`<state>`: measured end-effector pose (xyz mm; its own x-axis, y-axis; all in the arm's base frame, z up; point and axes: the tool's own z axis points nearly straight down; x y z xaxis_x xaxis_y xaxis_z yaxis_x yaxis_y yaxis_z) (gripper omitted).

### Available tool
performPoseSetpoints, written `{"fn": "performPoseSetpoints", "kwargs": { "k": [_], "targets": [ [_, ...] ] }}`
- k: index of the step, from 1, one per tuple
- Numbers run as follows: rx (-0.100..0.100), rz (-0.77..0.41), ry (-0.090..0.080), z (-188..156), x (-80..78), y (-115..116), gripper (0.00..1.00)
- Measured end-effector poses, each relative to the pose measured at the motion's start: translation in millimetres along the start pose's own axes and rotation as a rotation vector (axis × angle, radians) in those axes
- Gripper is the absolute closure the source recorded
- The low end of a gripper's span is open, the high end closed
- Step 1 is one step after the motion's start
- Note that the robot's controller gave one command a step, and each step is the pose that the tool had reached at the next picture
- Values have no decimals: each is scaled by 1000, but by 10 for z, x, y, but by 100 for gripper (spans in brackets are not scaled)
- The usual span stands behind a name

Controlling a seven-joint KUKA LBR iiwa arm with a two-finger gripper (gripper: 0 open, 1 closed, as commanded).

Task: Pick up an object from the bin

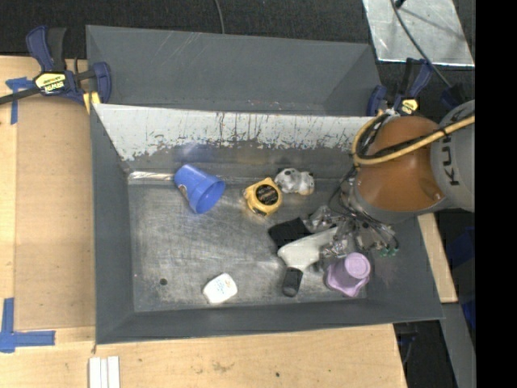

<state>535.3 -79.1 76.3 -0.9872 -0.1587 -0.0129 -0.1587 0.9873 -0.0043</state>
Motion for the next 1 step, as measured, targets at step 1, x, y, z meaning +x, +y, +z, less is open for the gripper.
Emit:
{"fn": "performPoseSetpoints", "kwargs": {
  "k": [1],
  "targets": [
    [-3,-61,9,-1925,-27,-215,100]
  ]
}}
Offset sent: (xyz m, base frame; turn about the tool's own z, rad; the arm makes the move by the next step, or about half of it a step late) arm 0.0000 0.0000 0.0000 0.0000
